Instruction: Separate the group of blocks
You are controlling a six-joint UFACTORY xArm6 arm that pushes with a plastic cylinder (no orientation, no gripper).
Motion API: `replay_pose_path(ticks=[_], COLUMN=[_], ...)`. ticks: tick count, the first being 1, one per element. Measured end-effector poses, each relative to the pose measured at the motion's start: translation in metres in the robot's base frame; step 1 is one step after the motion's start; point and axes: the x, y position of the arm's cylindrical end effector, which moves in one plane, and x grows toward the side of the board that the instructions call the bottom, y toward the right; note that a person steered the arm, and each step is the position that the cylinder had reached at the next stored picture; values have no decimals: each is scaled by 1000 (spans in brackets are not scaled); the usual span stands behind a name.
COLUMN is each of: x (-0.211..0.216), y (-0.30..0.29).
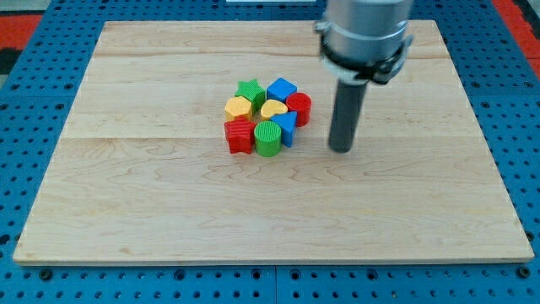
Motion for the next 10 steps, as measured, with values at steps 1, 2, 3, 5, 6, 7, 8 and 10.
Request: replay_pose_path(ticks=[1, 2, 3, 5, 6, 7, 8, 10], x=[-31, -51, -54, -54, -54, -42, -9, -7], y=[9, 4, -20, -108, -133, -153, -178, -264])
